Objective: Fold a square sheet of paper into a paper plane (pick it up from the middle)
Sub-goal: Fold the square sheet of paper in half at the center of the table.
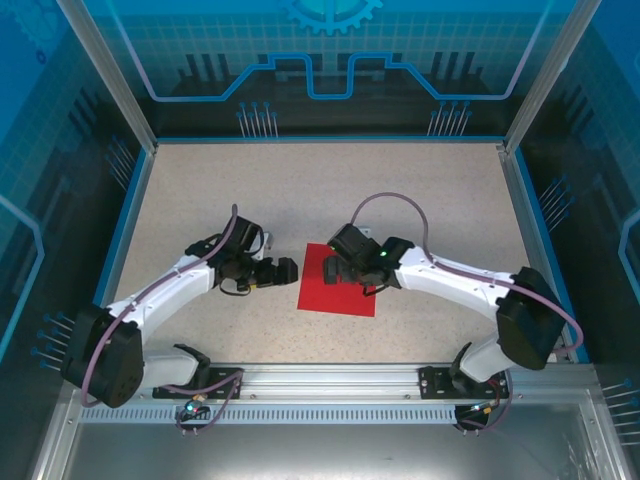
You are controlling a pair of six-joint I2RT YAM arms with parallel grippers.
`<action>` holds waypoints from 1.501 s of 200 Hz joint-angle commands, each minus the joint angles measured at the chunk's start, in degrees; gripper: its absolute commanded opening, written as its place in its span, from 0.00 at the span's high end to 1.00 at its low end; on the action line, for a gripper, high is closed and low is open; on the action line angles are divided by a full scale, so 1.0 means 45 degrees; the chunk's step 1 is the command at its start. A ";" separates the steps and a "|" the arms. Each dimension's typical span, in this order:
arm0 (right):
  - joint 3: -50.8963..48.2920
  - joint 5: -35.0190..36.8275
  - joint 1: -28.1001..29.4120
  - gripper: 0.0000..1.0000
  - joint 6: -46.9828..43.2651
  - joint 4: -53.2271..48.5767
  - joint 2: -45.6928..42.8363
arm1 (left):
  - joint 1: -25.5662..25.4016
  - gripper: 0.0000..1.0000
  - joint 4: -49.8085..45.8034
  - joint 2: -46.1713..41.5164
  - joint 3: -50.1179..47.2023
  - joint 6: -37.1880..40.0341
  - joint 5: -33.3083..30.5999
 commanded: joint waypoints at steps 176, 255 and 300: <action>0.2330 -0.0212 -0.0187 0.05 0.2964 -0.0728 0.4322 | 0.0115 0.01 0.0204 -0.0724 -0.0830 -0.0487 -0.0247; 0.2886 0.0065 -0.0289 0.07 0.3093 -0.1156 0.5365 | 0.0116 0.01 0.0280 -0.0439 -0.0759 -0.0444 -0.0193; 0.2935 0.0025 -0.0342 0.08 0.3266 -0.1262 0.5951 | 0.0123 0.01 0.0359 -0.0283 -0.0751 -0.0412 -0.0144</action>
